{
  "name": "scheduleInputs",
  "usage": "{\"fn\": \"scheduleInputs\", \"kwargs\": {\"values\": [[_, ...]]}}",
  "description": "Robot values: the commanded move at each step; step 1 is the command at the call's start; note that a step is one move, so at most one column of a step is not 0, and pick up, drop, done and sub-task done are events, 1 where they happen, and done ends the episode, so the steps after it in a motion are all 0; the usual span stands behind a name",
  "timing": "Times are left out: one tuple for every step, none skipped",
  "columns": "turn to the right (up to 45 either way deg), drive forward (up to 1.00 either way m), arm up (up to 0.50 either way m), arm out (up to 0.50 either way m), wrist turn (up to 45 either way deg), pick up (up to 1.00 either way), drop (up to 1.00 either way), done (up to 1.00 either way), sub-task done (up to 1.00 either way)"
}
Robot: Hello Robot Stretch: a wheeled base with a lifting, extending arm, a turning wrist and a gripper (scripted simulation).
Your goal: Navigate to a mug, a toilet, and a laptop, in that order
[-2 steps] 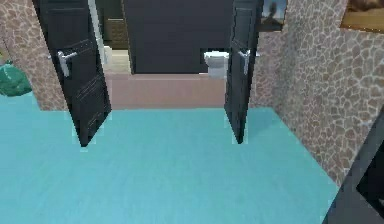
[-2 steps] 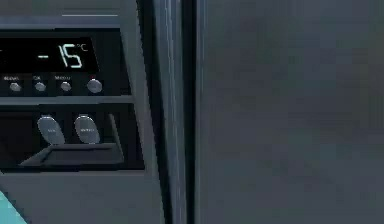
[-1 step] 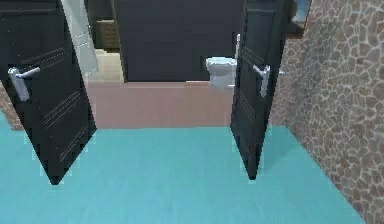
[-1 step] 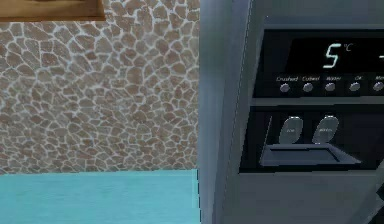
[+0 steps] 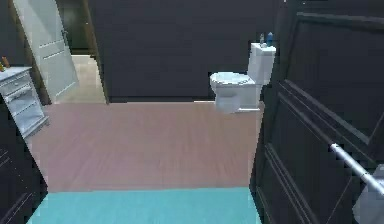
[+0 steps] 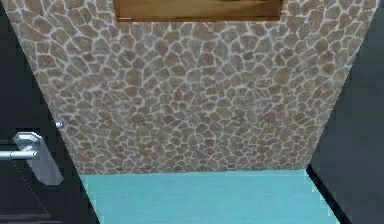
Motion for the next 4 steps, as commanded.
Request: {"fn": "scheduleInputs", "kwargs": {"values": [[0.0, 1.00, 0.00, 0.00, 0.0, 0.00, 0.00, 0.00, 0.00], [0.0, 0.95, 0.00, 0.00, 0.0, 0.00, 0.00, 0.00, 0.00], [30.0, 0.00, 0.00, 0.00, 0.0, 0.00, 0.00, 0.00, 0.00], [0.0, 0.00, 0.00, 0.00, 0.0, 0.00, 0.00, 0.00, 1.00]]}}
